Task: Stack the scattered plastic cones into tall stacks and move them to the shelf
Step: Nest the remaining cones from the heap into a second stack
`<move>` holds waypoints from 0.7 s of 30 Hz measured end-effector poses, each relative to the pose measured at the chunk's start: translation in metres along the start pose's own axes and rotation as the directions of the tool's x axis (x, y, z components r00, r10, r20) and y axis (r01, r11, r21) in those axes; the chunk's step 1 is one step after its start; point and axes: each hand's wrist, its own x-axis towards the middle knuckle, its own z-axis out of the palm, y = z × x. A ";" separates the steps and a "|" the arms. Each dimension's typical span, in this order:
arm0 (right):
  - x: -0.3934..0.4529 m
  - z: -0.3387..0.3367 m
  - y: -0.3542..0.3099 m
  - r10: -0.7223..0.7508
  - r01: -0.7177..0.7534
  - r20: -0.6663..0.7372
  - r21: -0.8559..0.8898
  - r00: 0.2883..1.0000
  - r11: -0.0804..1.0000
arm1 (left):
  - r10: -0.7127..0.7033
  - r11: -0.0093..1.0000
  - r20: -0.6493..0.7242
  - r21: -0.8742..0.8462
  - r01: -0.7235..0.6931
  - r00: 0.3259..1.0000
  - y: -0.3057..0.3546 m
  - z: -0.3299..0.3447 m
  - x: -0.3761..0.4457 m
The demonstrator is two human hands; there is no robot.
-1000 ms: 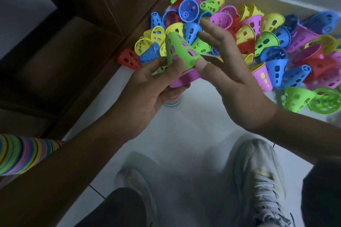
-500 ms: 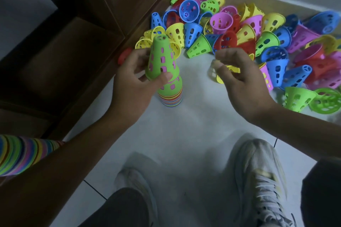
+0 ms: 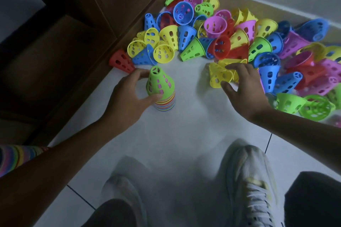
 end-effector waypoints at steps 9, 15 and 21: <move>0.028 -0.006 0.004 0.020 -0.018 0.012 -0.138 1.000 0.990 | -0.124 0.992 -0.088 -0.011 0.124 0.988 -0.050 -0.019 0.005; 0.044 0.000 0.003 0.117 -0.086 0.146 -0.201 0.982 0.976 | -0.034 0.974 -0.193 0.211 0.076 0.981 -0.072 -0.029 0.039; 0.059 0.011 0.007 0.241 -0.171 0.204 -0.311 0.949 0.935 | 0.043 0.902 -0.177 0.431 0.038 0.983 -0.079 -0.027 0.073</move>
